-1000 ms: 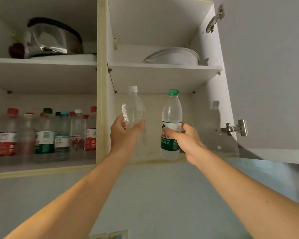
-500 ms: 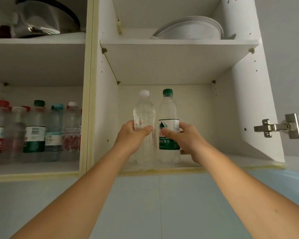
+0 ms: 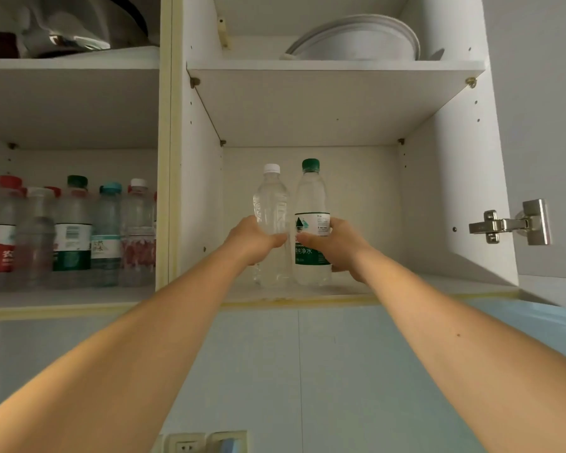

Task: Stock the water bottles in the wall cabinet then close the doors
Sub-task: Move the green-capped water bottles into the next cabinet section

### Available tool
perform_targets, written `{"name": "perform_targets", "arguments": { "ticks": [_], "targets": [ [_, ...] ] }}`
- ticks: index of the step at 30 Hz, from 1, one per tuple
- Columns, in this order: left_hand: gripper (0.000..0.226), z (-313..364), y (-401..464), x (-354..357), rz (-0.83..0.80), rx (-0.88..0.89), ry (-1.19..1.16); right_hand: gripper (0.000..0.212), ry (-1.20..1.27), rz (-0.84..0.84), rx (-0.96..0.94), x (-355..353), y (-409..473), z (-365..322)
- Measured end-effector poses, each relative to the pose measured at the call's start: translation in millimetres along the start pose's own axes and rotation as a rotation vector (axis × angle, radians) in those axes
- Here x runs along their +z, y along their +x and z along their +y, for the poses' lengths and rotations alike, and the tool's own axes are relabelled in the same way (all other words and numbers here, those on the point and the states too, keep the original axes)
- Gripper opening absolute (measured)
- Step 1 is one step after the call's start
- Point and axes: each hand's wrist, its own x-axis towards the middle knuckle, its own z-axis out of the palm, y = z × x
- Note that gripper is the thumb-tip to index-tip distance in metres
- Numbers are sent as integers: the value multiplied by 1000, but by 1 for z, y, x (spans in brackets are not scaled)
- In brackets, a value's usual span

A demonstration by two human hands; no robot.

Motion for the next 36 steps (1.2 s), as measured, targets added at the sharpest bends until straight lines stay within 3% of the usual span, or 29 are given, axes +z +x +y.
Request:
{"name": "perform_targets", "arguments": {
  "ticks": [3, 7, 12, 17, 26, 31, 36],
  "targets": [
    [49, 4, -12, -7, -37, 65, 137, 44, -289, -14, 1, -4, -11, -9],
    [64, 4, -41, -18, 175, 212, 188, 55, -432, 114, -103, 0, -45, -14],
    [41, -8, -86, -33, 219, 642, 235, 39, -618, 208, -442, 10, -102, -12],
    [25, -36, -130, -37, 251, 710, 103, 27, -542, 155, -434, 24, -155, 1],
    [21, -143, -238, 20, 62, 443, -142, 24, -396, -12, -82, 78, -249, 83],
    [16, -229, -307, 58, -72, 30, -231, 23, -325, -119, 120, 116, -309, 141],
    [28, -314, -387, 93, -418, -451, -101, 28, -323, -310, 319, 154, -375, 204]
  ]
}}
